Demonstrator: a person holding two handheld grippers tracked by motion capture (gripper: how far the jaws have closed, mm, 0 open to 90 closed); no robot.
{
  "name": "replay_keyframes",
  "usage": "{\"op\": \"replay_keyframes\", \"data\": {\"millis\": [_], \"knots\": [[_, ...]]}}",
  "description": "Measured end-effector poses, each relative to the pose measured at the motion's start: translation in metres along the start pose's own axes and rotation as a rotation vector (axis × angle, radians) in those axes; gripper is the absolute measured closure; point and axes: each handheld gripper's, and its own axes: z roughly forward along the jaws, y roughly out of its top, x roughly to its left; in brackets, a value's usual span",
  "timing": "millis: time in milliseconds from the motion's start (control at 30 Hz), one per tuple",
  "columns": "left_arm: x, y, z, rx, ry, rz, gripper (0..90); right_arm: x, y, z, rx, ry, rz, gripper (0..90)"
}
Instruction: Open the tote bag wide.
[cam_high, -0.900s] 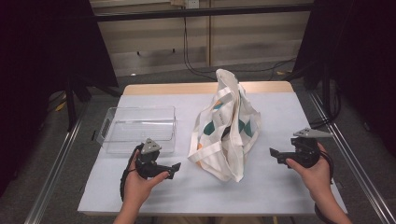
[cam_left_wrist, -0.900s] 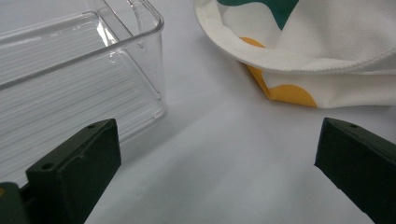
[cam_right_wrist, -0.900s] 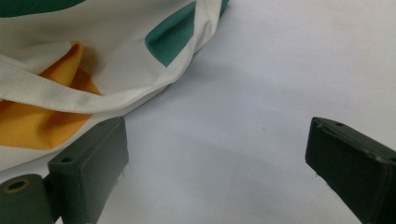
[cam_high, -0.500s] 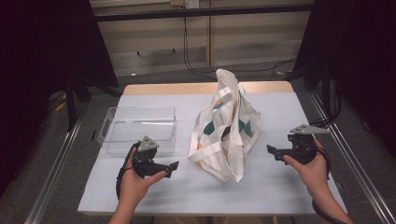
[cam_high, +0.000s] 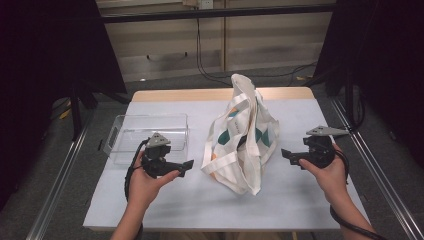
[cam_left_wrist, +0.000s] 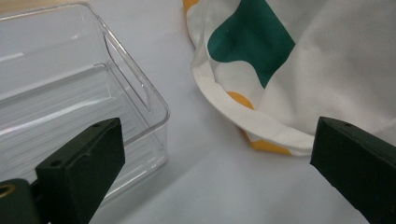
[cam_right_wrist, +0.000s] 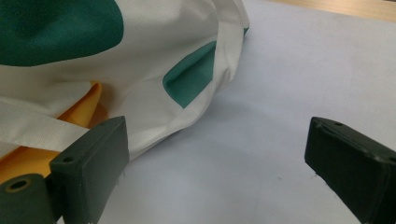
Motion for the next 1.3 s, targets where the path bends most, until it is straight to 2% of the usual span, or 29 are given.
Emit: {"op": "replay_keyframes", "data": {"millis": [200, 233, 333, 367, 433, 467, 500, 600, 667, 733, 767, 933, 1000, 1100, 1300], "knots": [[0.000, 0.008, 0.010, 0.007, -0.005, -0.006, 3.6, -0.003, 0.001, 0.001, -0.001, 0.016, 0.001, 7.9], [0.002, 0.010, 0.011, 0.018, -0.002, 0.007, 3.9, -0.003, 0.003, 0.002, -0.004, 0.020, -0.003, 8.2], [0.003, 0.016, 0.014, 0.015, -0.007, 0.010, 4.9, -0.004, 0.004, 0.000, -0.013, 0.018, -0.004, 8.6], [0.002, 0.018, 0.016, -0.006, -0.011, -0.002, 5.0, -0.006, 0.006, 0.000, -0.019, 0.034, -0.003, 10.6], [0.002, 0.024, 0.020, -0.001, -0.011, 0.015, 5.6, -0.007, 0.008, -0.001, -0.016, 0.031, -0.018, 11.2], [0.002, 0.025, 0.021, -0.006, -0.011, 0.003, 5.9, -0.007, 0.009, -0.001, -0.014, 0.034, -0.021, 11.8], [0.003, 0.027, 0.022, 0.000, -0.009, 0.015, 6.3, -0.007, 0.011, -0.001, -0.019, 0.035, -0.022, 11.9], [0.003, 0.031, 0.026, 0.000, -0.021, 0.020, 8.8, -0.008, 0.014, -0.001, -0.023, 0.035, -0.026, 12.5], [0.006, 0.038, 0.029, -0.009, -0.017, 0.036, 9.7, -0.008, 0.018, 0.000, -0.031, 0.056, -0.007, 14.4], [0.006, 0.039, 0.032, -0.016, -0.025, 0.023, 9.9, -0.008, 0.019, 0.000, -0.035, 0.059, -0.014, 14.7], [0.007, 0.041, 0.033, -0.003, -0.029, 0.041, 10.2, -0.007, 0.021, 0.001, -0.035, 0.057, -0.017, 14.7], [0.004, 0.050, 0.041, -0.029, -0.034, 0.069, 13.7, -0.005, 0.028, 0.005, -0.044, 0.060, -0.024, 15.9], [0.003, 0.054, 0.044, -0.034, -0.045, 0.075, 18.9, -0.004, 0.030, 0.007, -0.045, 0.067, -0.020, 17.5], [0.000, 0.061, 0.050, -0.035, -0.057, 0.111, 22.8, -0.001, 0.034, 0.009, -0.052, 0.073, -0.022, 18.2], [-0.008, 0.079, 0.061, -0.041, -0.074, 0.108, 27.4, 0.005, 0.044, 0.013, -0.069, 0.091, -0.023, 23.5]]}}
